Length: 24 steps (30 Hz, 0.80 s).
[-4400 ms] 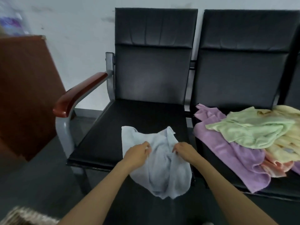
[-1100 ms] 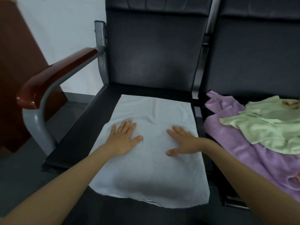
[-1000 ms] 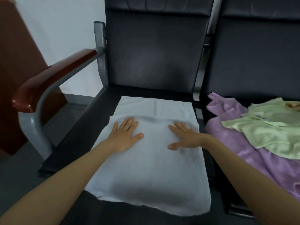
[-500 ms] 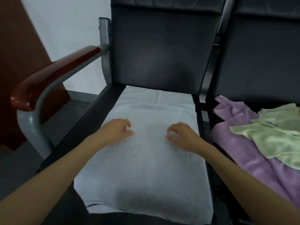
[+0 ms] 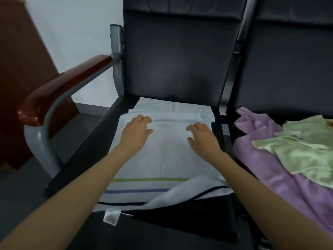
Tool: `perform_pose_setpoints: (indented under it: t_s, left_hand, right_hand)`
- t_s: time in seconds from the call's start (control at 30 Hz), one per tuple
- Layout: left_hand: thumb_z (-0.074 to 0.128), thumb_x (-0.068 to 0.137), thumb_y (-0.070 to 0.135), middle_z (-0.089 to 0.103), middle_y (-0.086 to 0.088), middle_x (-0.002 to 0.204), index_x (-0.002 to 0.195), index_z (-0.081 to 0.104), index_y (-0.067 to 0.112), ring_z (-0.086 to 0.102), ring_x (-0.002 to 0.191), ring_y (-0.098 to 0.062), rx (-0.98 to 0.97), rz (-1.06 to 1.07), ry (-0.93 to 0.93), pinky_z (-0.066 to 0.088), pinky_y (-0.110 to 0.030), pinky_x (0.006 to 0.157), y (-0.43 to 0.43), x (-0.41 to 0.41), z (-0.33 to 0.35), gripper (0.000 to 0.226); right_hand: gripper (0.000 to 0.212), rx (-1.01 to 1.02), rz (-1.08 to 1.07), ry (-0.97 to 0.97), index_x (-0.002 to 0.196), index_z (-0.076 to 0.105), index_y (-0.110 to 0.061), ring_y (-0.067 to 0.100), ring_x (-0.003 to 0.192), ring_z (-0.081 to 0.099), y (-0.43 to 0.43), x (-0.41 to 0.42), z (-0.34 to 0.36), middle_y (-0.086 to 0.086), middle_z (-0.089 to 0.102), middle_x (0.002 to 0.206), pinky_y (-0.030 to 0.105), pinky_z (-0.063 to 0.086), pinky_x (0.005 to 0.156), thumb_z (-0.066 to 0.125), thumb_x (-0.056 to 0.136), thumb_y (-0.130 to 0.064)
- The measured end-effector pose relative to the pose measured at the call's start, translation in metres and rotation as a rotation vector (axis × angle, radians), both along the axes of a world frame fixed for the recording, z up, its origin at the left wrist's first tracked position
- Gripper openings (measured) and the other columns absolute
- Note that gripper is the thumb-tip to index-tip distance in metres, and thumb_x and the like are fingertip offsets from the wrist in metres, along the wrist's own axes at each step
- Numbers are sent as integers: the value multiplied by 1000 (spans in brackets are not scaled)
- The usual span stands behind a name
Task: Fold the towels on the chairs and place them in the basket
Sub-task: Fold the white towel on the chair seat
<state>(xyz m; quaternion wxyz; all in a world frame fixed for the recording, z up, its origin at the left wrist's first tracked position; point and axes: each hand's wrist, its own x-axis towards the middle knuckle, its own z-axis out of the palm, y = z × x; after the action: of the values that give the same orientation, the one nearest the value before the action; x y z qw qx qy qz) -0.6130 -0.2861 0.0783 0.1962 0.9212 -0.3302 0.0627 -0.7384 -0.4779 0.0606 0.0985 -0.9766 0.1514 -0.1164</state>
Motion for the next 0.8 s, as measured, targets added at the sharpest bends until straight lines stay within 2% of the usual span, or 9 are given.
perform_pose_setpoints:
  t_s: [0.1,0.2,0.27,0.33,0.4,0.5,0.57,0.67,0.8]
  left_hand:
    - [55,92,42,58,-3,116,117,56,19,55,100,-20,204,-44,187,43,-30,81,22,-10,2,34]
    - [60,86,52,42,2,135,136,44,21,44,121,-18,432,-158,474,36,-28,100,48,-12,-2,61]
    - [60,87,49,26,3,148,147,30,18,29,136,-17,462,-212,524,24,-27,110,50,-5,-7,73]
    - [55,93,43,11,0,158,151,20,15,15,144,-18,435,-179,426,14,-26,115,40,3,-15,73]
    - [48,97,37,5,-6,159,151,17,14,11,145,-23,321,-83,271,12,-32,117,26,5,-22,66]
    - [51,97,27,29,-11,150,143,36,12,35,132,-28,89,-59,81,27,-34,109,19,-6,-27,50]
    - [55,95,26,49,-9,129,128,54,12,49,115,-26,3,-109,14,37,-33,96,28,-14,-29,36]
    - [57,93,36,56,2,110,111,62,17,55,102,-16,-17,-123,170,42,-29,87,53,-23,-32,28]
    - [59,87,50,44,17,124,122,48,26,44,115,-3,126,-259,359,37,-23,93,82,-30,-35,43]
  right_hand:
    - [35,148,70,192,126,52,-16,24,118,45,6,-17,2,5,48,126,31,41,90,52,96,-32]
    - [60,212,119,488,143,36,-21,23,133,30,2,-28,5,-1,30,145,36,35,106,56,92,-44]
    - [74,255,122,585,150,22,-20,22,142,17,-4,-22,4,-2,13,156,37,24,115,57,90,-46]
    - [76,224,72,539,153,13,-20,22,146,8,-8,-12,-2,0,3,159,38,16,118,52,93,-46]
    - [66,108,-9,347,151,14,-19,26,144,15,-6,-6,-6,5,10,159,40,21,115,45,97,-40]
    - [51,172,8,114,144,33,-19,25,132,34,4,-10,-6,6,38,145,39,33,107,48,97,-33]
    - [37,174,49,133,131,50,-19,23,124,41,4,-17,-7,5,49,131,37,37,102,49,96,-32]
    - [30,169,101,239,122,57,-22,21,119,43,-7,-32,-12,0,49,125,35,38,101,51,93,-27]
    - [40,367,157,271,125,56,-25,13,122,44,-20,-46,-9,-4,49,129,28,36,106,58,86,-15]
